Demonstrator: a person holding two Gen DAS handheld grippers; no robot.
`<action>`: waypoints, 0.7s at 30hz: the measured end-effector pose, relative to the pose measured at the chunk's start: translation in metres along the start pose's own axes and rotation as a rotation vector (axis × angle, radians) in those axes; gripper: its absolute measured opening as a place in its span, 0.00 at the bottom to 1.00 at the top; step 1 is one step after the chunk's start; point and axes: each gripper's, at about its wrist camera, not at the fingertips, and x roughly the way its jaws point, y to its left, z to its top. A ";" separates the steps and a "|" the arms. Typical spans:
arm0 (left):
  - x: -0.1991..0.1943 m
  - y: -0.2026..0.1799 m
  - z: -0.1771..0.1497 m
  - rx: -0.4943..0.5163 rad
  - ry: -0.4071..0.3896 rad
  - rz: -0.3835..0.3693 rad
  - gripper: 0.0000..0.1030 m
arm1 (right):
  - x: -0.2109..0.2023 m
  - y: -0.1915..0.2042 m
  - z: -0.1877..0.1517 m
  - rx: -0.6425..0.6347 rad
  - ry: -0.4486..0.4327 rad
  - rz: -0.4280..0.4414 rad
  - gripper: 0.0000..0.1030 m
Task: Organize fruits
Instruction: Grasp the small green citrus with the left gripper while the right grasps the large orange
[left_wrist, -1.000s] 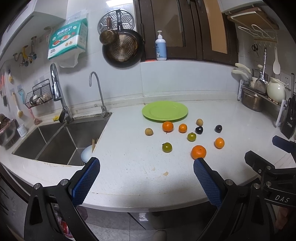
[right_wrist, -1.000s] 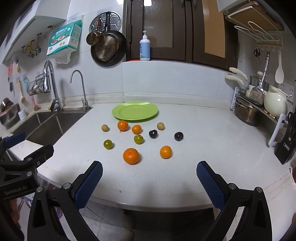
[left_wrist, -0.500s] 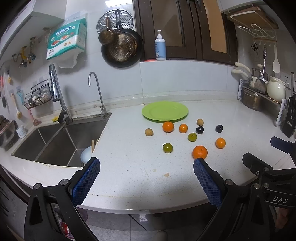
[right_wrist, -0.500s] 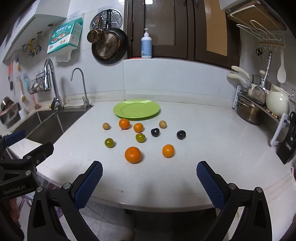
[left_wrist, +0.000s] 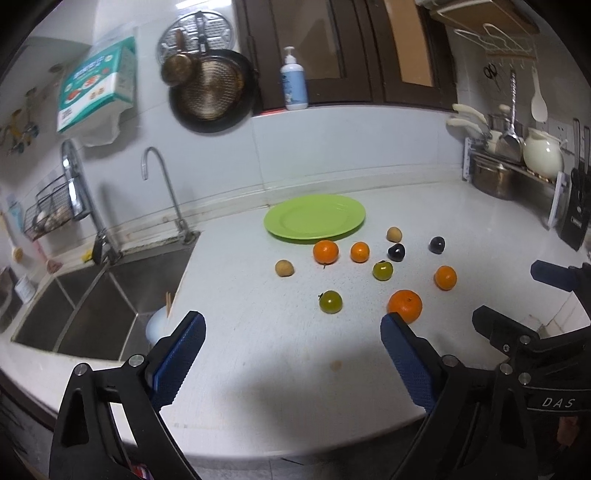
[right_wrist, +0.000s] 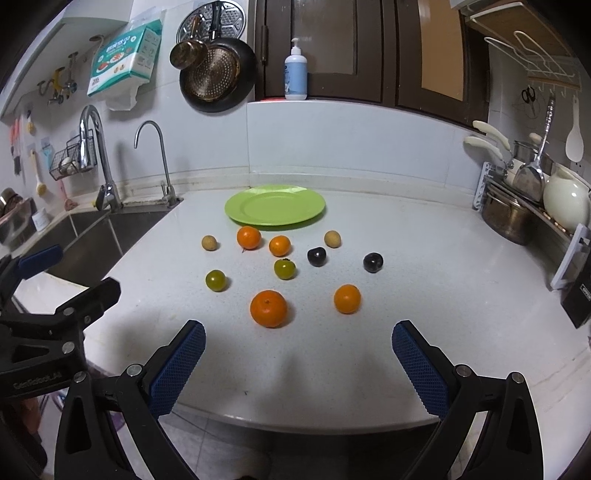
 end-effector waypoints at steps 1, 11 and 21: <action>0.004 0.000 0.001 0.008 0.000 -0.005 0.92 | 0.004 0.001 0.001 0.001 0.005 0.000 0.99; 0.057 -0.002 0.007 0.100 0.056 -0.099 0.76 | 0.051 0.008 0.007 0.020 0.090 0.022 0.86; 0.114 -0.006 0.008 0.157 0.168 -0.218 0.59 | 0.098 0.013 0.005 0.063 0.208 0.044 0.70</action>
